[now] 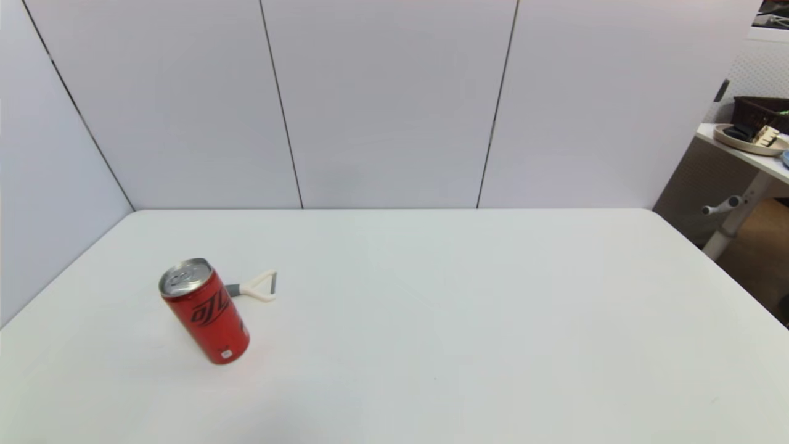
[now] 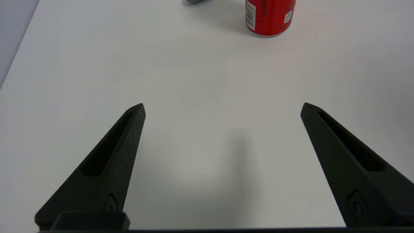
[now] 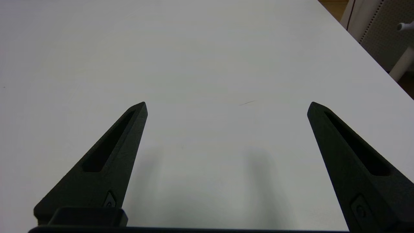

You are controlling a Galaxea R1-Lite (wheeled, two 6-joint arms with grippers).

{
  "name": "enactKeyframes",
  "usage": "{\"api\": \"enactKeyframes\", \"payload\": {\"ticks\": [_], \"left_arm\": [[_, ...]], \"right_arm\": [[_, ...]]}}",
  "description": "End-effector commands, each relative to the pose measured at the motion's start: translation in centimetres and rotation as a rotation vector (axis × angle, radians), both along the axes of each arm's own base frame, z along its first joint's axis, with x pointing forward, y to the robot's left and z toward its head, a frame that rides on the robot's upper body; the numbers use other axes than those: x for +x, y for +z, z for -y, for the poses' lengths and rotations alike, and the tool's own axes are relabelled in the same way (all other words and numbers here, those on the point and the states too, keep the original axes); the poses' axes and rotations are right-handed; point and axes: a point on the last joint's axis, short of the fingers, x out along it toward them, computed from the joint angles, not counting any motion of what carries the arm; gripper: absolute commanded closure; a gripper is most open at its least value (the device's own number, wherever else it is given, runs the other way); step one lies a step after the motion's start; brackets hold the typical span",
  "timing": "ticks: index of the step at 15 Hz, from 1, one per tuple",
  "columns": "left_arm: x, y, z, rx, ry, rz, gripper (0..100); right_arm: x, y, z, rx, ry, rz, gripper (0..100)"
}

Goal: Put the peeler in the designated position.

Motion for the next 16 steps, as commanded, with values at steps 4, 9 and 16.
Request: {"api": "enactKeyframes", "payload": {"ticks": [4,9,16], "left_arm": [[-1.55,-3.48,-0.04,-0.053,0.003,0.16,0],[-1.91,-3.65,-0.08,-0.112,0.03,0.213,0],[-1.91,-3.66,-0.12,-0.16,0.056,0.21,0]], "right_arm": [[0.0,-0.01,0.0,0.0,0.0,-0.001,0],[0.01,0.01,0.0,0.0,0.001,-0.001,0],[0.01,0.0,0.0,0.0,0.001,-0.002,0]]}}
